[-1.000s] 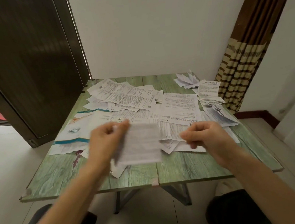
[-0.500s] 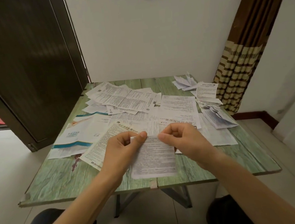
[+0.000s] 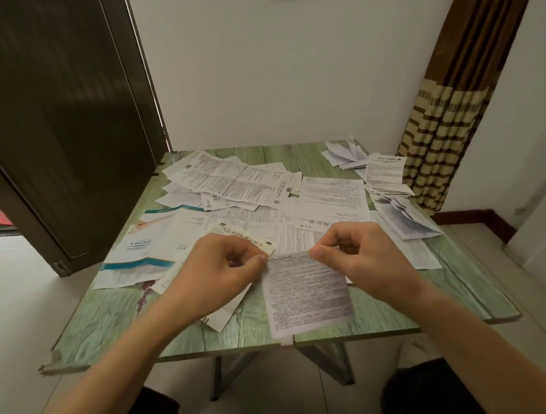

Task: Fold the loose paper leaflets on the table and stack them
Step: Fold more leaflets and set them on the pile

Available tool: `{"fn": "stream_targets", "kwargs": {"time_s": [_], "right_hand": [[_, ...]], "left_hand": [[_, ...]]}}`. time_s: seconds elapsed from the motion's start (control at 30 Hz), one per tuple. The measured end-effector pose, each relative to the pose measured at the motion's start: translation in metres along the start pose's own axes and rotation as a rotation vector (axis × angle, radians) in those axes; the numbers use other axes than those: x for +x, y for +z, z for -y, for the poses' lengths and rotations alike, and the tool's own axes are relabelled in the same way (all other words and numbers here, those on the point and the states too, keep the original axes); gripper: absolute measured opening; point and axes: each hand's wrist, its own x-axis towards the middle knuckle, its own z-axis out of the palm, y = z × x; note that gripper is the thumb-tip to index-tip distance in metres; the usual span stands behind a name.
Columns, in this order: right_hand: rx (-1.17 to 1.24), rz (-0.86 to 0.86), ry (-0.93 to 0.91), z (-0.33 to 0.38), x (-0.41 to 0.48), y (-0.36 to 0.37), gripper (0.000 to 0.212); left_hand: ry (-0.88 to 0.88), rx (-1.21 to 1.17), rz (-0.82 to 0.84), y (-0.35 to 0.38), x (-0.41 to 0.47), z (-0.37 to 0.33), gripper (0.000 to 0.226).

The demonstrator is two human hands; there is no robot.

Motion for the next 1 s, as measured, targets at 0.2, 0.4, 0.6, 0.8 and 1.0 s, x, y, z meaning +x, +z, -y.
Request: {"fn": "stream_targets", "kwargs": {"time_s": [0.2, 0.4, 0.6, 0.8, 1.0], "right_hand": [[0.112, -0.047, 0.098, -0.009, -0.002, -0.015, 0.013], [0.113, -0.016, 0.049, 0.000, 0.004, 0.008, 0.013], [0.191, -0.038, 0.118, -0.004, 0.002, 0.004, 0.011], [0.384, -0.031, 0.219, -0.015, -0.001, -0.008, 0.018], [0.486, -0.190, 0.264, -0.026, -0.001, -0.018, 0.028]], "left_hand": [[-0.166, -0.219, -0.179, -0.029, -0.004, 0.016, 0.014], [-0.113, -0.290, 0.025, 0.014, -0.001, -0.008, 0.026], [-0.114, -0.377, 0.012, 0.031, 0.000, -0.011, 0.018], [-0.130, -0.397, 0.053, 0.036, 0.006, -0.015, 0.017], [-0.280, -0.589, 0.184, 0.040, 0.009, -0.018, 0.012]]}}
